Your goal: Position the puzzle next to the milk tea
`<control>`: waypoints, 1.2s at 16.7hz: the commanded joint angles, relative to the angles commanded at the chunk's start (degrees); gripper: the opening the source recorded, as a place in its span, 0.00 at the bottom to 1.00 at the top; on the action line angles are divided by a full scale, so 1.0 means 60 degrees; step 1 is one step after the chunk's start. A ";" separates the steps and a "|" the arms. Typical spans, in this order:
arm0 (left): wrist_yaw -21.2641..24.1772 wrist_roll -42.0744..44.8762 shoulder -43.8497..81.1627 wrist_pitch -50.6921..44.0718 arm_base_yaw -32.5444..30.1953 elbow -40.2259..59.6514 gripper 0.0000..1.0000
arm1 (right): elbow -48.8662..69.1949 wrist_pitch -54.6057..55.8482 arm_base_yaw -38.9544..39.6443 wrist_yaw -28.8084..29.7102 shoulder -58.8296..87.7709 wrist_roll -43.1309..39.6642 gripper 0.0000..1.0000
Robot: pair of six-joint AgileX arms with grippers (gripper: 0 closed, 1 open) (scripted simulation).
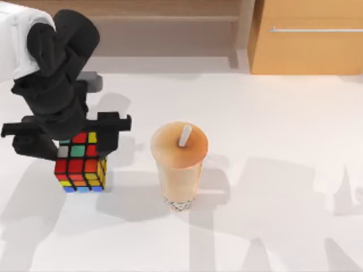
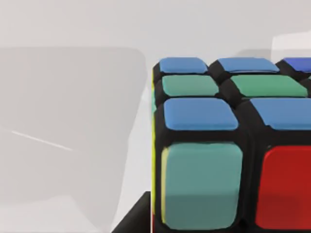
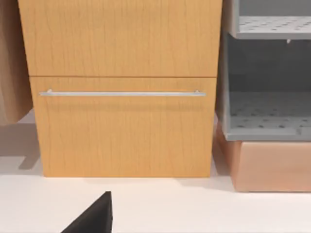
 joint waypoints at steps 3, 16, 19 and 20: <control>-0.0009 -0.0010 0.0087 0.0120 -0.0039 -0.0161 0.00 | 0.0000 0.0000 0.0000 0.0000 0.0000 0.0000 1.00; 0.0006 -0.0004 0.0499 0.0313 -0.0191 -0.0633 0.30 | 0.0000 0.0000 0.0000 0.0000 0.0000 0.0000 1.00; 0.0006 -0.0004 0.0499 0.0313 -0.0191 -0.0633 0.53 | 0.0000 0.0000 0.0000 0.0000 0.0000 0.0000 1.00; 0.0006 -0.0004 0.0499 0.0313 -0.0191 -0.0633 0.60 | 0.0000 0.0000 0.0000 0.0000 0.0000 0.0000 1.00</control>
